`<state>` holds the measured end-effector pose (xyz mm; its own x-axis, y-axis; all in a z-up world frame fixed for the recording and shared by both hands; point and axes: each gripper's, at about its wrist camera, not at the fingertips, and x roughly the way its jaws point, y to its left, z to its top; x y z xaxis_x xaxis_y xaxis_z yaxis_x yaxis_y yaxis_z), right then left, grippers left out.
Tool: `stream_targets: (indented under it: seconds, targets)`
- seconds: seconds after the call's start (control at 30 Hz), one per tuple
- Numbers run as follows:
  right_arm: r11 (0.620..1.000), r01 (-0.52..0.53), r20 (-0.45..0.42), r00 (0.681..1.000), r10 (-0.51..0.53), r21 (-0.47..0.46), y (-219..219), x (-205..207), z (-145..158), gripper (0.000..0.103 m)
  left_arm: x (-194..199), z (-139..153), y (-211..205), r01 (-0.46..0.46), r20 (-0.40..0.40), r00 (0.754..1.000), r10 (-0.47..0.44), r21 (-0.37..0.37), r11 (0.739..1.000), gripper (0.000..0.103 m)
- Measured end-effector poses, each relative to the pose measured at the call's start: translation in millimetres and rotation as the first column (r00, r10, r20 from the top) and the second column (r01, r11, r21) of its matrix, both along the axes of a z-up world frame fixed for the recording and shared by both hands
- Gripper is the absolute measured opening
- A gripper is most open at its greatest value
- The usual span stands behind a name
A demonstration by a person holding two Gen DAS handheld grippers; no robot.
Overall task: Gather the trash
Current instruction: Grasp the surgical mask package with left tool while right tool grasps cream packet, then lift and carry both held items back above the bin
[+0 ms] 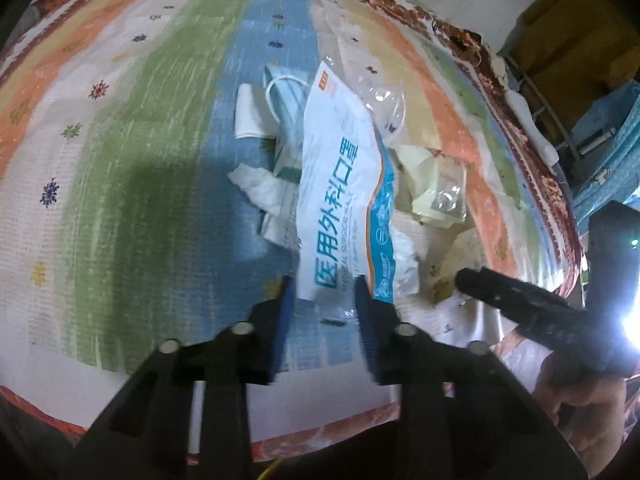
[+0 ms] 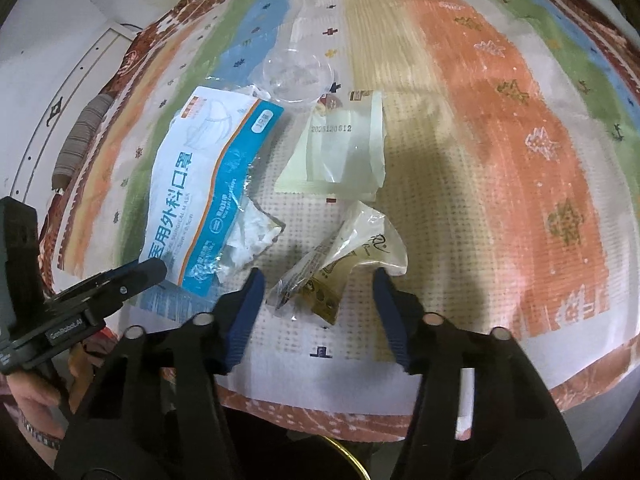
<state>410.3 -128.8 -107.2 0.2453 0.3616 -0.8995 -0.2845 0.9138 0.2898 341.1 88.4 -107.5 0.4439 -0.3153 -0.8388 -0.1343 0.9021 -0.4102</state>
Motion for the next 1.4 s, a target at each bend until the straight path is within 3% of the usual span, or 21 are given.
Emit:
stream_targets:
  seconds: [0.07,0.27,0.37,0.7,1.07,1.4]
  targets:
    - [1.000,-0.006,0.001,1.000,0.006,-0.002,1.4,-0.5,0.1,0.036,-1.1,0.4,-0.3,-0.009,0.002,1.000,0.009,-0.013,1.000,0.011]
    - [0.999,-0.040,0.027,0.999,0.039,0.001,9.1,-8.4,11.1,0.018,-4.0,13.4,-8.6,-0.008,0.016,1.000,0.008,0.025,1.000,0.002]
    - [0.998,-0.063,0.061,0.996,0.063,0.001,11.0,-14.2,21.6,0.014,-7.3,27.1,-12.9,-0.006,0.047,0.999,0.004,0.034,0.999,0.001]
    - [0.996,-0.090,0.097,0.991,0.090,-0.003,3.6,-26.7,34.4,0.009,-25.5,64.4,-33.1,0.026,0.094,0.995,-0.037,0.119,0.993,0.000]
    - [0.991,-0.136,0.185,0.973,0.137,-0.017,-3.0,-57.6,62.7,0.008,-62.2,107.4,-30.4,0.017,0.146,0.989,-0.028,0.078,0.997,0.000]
    - [0.984,-0.171,0.240,0.954,0.177,-0.047,-4.0,-81.9,76.5,0.008,-96.2,114.3,-28.8,-0.009,0.162,0.987,0.002,0.043,0.999,0.000]
